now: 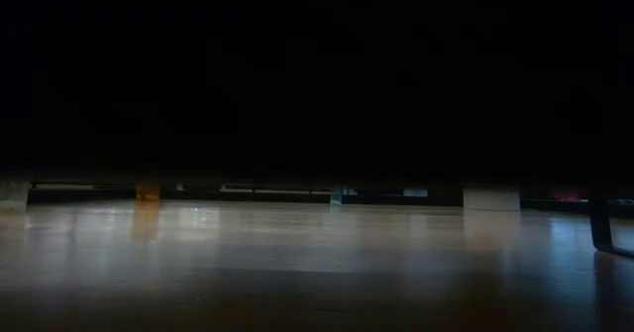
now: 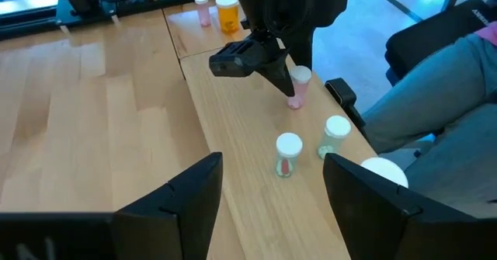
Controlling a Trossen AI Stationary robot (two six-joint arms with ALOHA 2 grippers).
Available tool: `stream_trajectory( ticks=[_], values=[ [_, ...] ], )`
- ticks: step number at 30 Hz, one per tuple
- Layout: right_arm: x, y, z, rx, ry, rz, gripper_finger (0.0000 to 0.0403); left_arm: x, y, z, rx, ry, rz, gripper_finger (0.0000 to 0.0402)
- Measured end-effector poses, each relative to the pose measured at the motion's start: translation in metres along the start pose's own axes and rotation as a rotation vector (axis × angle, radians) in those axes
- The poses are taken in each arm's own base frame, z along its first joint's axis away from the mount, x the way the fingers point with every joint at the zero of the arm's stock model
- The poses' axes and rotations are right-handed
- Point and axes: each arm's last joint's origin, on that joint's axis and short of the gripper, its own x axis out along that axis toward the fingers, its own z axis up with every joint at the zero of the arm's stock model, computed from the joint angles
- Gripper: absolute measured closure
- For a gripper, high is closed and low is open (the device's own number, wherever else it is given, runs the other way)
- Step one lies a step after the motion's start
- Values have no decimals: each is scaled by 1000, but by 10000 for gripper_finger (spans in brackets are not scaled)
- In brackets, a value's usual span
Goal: Pick and place medicine bottles onto shelf by color
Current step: Put the bottom orange pill bottle on the shelf aligned with the other orange pill bottle
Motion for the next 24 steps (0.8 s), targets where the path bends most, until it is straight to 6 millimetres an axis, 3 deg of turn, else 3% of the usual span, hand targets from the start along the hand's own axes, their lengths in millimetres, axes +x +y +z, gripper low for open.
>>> stream_trajectory(
  ticks=[8,19,24],
  values=[
    [-7,0,5,-26,10,-2,201,0,0,0,0,0,0,184],
    [-54,2,35,-29,-17,-13,201,-1,0,0,-10,-3,1,184],
    [-81,-2,41,-29,16,-169,201,-9,5,3,-47,-37,27,184]
  ],
)
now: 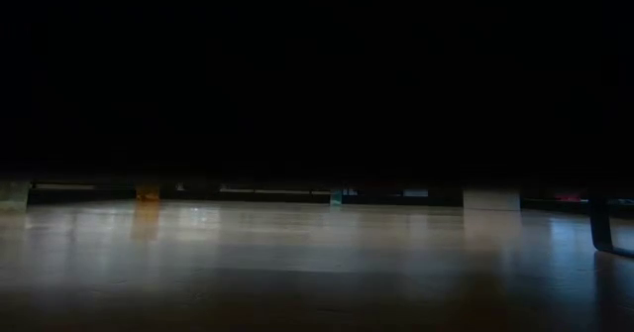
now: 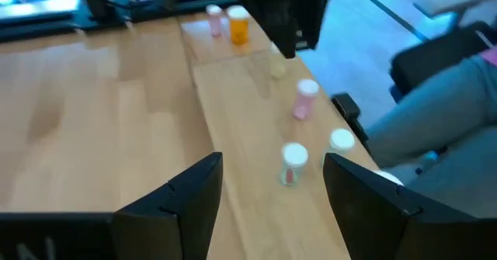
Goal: Pick and place medicine bottles onto shelf by color
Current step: Put the bottom orange pill bottle on the shelf aligned with the other orange pill bottle
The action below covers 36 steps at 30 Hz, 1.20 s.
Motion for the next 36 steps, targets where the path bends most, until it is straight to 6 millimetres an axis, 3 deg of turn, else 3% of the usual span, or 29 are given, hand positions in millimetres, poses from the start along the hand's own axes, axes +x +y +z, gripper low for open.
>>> stream_trajectory(
  ticks=[6,14,22,28,36],
  values=[
    [-28,-12,2,-7,45,-203,201,-15,11,1,-16,-34,113,184],
    [-57,-41,-8,23,132,-258,201,-22,31,-5,-103,27,233,184],
    [-119,-65,-24,76,116,-280,201,-22,45,-16,-231,125,327,184],
    [-157,-69,-41,181,117,-324,201,-23,51,-19,-274,159,361,184],
    [-180,-62,-46,218,55,-300,201,-23,50,-19,-302,164,332,184]
  ],
)
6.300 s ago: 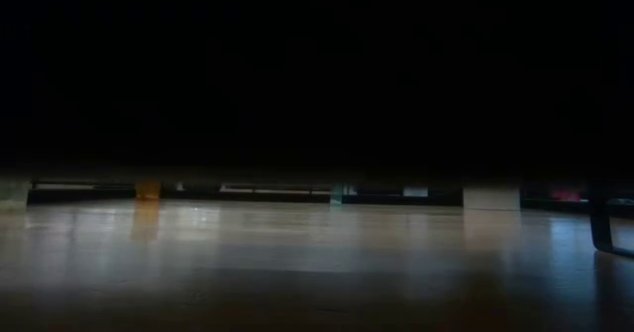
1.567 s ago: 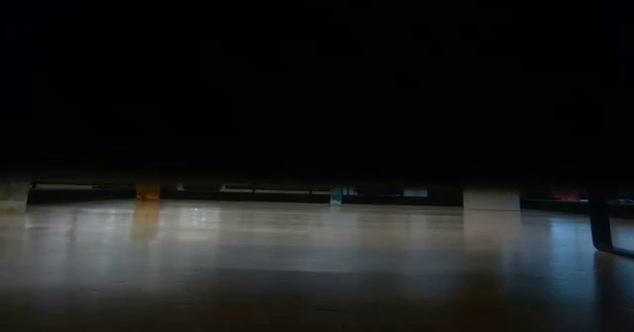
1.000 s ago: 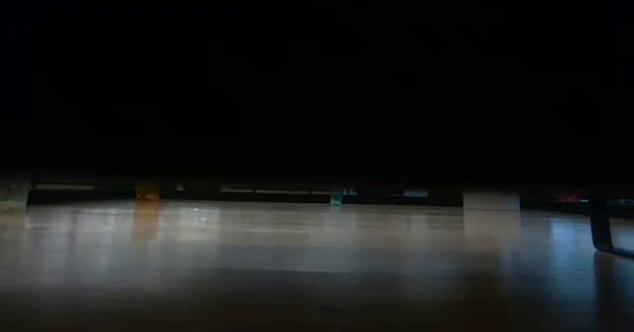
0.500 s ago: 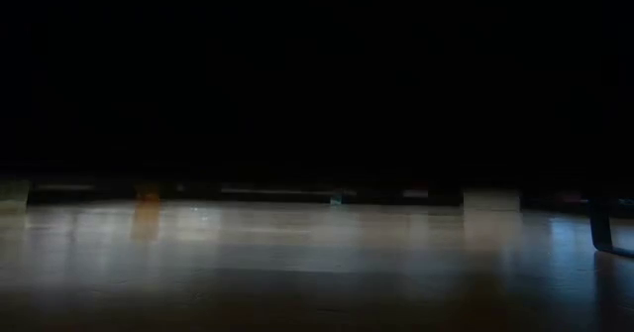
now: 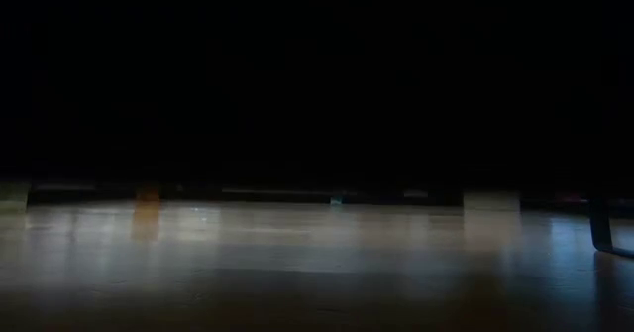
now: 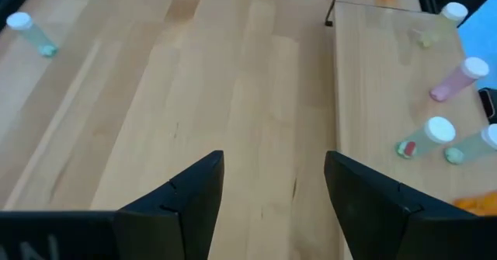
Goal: Pick and place medicine bottles onto shelf by color
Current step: Put the bottom orange pill bottle on the shelf aligned with the other orange pill bottle
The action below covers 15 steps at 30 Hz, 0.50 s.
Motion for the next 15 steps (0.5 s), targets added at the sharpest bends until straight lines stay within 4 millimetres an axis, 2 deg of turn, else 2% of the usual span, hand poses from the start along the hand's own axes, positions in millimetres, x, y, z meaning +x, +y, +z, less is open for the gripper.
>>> stream_trajectory(
  ticks=[4,7,12,15],
  values=[
    [-4,1,-2,21,-9,6,201,0,0,0,-14,1,-1,184],
    [1,5,-6,24,16,-17,201,0,0,0,-14,1,-1,184],
    [19,15,-32,80,116,-107,201,0,0,0,-15,1,-2,184],
    [19,20,-49,157,115,-115,201,0,-1,0,-16,9,-16,184]
  ],
)
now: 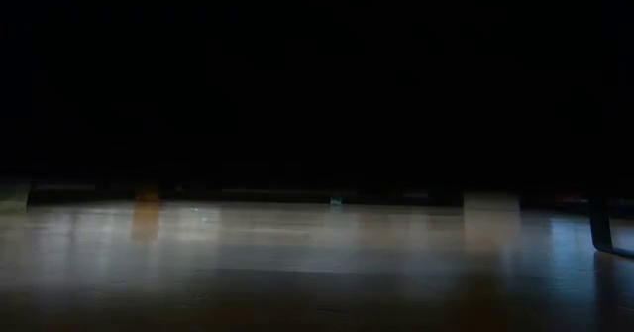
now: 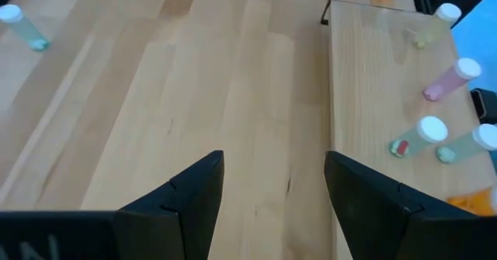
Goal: Pick and place medicine bottles onto shelf by color
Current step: Put the bottom orange pill bottle on the shelf aligned with the other orange pill bottle
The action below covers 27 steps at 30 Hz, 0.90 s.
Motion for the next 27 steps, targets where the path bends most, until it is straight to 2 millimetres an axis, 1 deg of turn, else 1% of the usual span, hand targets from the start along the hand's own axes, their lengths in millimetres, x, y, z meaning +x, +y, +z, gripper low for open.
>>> stream_trajectory(
  ticks=[2,4,9,11,15,21,23,27],
  values=[
    [-2,0,-13,55,-2,9,201,0,0,0,0,4,-7,184],
    [-6,-2,-28,147,-1,18,201,0,0,0,-1,4,-8,184],
    [-10,-11,-59,502,14,20,201,0,0,0,-5,4,-8,184],
    [-9,-10,-70,586,39,30,201,0,0,0,-12,4,-7,184],
    [-4,-2,-88,637,164,75,201,0,0,0,-32,3,-5,184],
    [7,11,-105,726,264,53,201,0,0,0,-69,0,-6,184],
    [8,15,-110,737,294,56,201,0,0,0,-79,-2,-4,184],
    [11,20,-115,702,303,49,201,0,0,0,-84,-3,-2,184]
  ],
)
